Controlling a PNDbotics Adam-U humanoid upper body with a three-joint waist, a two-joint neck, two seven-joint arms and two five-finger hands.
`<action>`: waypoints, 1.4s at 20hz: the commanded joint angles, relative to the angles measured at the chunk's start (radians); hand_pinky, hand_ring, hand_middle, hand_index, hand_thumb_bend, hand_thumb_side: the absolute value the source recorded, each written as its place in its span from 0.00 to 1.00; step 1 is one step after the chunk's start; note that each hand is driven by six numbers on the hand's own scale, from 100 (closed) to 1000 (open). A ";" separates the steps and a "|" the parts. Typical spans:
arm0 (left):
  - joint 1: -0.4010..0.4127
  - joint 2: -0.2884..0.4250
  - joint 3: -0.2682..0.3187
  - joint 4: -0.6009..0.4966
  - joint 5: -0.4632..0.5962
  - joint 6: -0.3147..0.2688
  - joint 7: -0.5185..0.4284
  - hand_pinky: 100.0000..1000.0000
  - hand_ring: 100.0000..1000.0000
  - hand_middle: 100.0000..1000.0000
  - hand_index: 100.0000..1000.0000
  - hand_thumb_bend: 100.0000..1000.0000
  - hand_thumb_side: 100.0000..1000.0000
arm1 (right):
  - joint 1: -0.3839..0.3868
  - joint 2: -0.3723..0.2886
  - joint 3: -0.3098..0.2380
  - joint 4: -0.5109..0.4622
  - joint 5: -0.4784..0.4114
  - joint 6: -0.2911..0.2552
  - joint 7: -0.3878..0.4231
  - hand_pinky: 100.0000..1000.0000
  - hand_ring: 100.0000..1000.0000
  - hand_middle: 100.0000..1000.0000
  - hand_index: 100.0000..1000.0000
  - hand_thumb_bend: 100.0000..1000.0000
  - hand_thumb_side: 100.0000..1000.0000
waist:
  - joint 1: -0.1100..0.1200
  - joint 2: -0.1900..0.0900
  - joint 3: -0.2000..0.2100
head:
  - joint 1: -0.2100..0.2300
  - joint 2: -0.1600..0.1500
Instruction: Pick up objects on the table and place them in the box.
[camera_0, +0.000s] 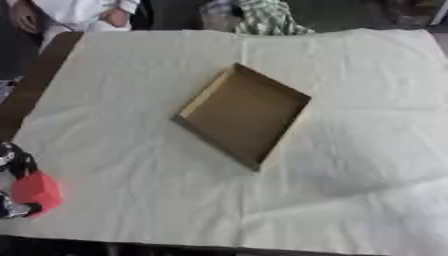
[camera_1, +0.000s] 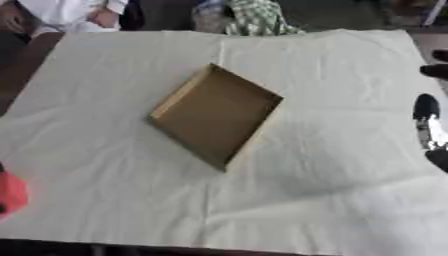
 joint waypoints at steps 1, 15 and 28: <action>-0.013 0.021 0.005 -0.002 0.009 0.009 0.008 0.62 0.61 0.45 0.63 0.39 0.24 | -0.001 -0.013 -0.007 -0.015 -0.006 0.001 0.000 0.88 0.80 0.85 0.80 0.00 0.88 | 0.001 -0.010 -0.001 | 0.002 -0.009; -0.039 0.029 0.028 -0.062 0.005 0.025 0.052 0.54 0.55 0.41 0.58 0.28 0.00 | 0.004 -0.008 -0.006 -0.015 -0.007 0.004 0.004 0.88 0.80 0.85 0.80 0.00 0.88 | 0.004 -0.012 0.000 | -0.014 -0.010; -0.263 0.040 -0.010 -0.146 0.029 0.007 0.046 0.51 0.53 0.38 0.55 0.21 0.00 | -0.003 -0.028 -0.002 -0.015 -0.011 -0.003 0.008 0.88 0.80 0.85 0.80 0.00 0.88 | 0.009 -0.019 -0.010 | -0.042 -0.008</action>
